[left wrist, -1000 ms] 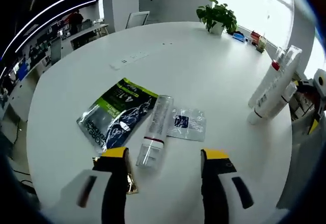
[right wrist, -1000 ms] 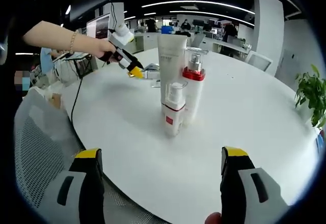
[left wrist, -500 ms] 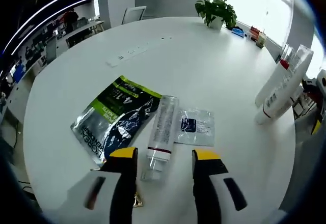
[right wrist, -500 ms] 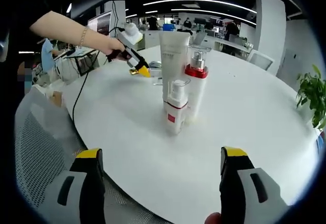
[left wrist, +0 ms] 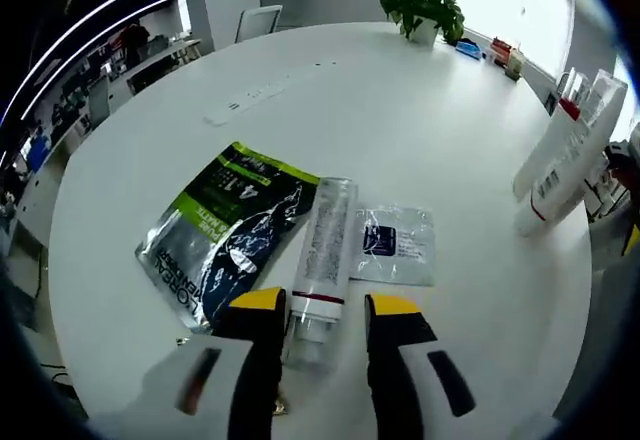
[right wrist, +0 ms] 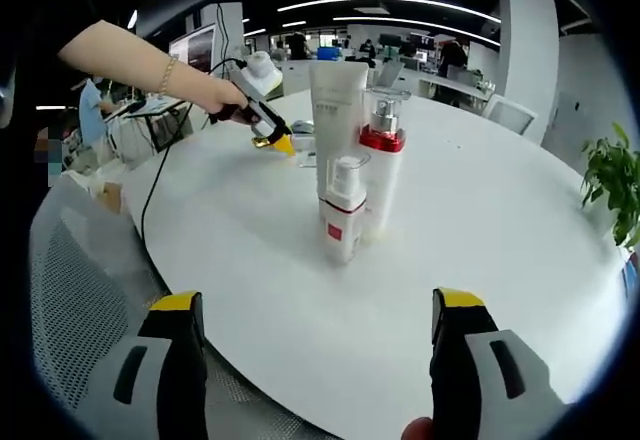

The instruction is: Arrange the skincare products in the storage area until every visible bottle or jar stands upright without overlapping.

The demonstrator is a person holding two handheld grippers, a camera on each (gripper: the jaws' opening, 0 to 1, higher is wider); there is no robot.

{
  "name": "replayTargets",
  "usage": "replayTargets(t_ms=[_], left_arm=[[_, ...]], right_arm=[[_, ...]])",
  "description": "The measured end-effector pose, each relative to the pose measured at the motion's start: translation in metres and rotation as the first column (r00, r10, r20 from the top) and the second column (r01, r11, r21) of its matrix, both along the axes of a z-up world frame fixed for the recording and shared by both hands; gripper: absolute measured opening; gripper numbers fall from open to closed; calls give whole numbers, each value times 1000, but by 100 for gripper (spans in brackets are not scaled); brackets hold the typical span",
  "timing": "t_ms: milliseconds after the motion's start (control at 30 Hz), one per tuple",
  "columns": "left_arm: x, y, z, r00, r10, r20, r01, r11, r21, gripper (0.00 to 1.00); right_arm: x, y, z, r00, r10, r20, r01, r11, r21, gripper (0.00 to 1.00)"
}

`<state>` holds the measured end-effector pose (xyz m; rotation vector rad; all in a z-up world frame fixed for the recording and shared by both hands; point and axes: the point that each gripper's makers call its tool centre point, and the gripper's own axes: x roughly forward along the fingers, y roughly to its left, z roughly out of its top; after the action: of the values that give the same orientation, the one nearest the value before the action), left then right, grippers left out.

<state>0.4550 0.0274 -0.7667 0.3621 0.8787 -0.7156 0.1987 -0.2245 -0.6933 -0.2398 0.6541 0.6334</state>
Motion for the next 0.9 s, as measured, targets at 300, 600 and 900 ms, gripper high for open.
replayTargets(t_ms=[300,600,900], left_arm=[[-2,-3,1,1000,-22,20,22,1000,14,19],[-11,0,6,1000,-7,8,7,1000,-4,18],[-31,-9,27,996,67,-57,-75,987,-144,18]], right_arm=[[0,-1,0,1000,-4,0,4,1000,0,93],[1,-2,0,1000,-7,6,7,1000,-3,93],[2,-1,1,1000,3,20,-2,1000,-4,93]])
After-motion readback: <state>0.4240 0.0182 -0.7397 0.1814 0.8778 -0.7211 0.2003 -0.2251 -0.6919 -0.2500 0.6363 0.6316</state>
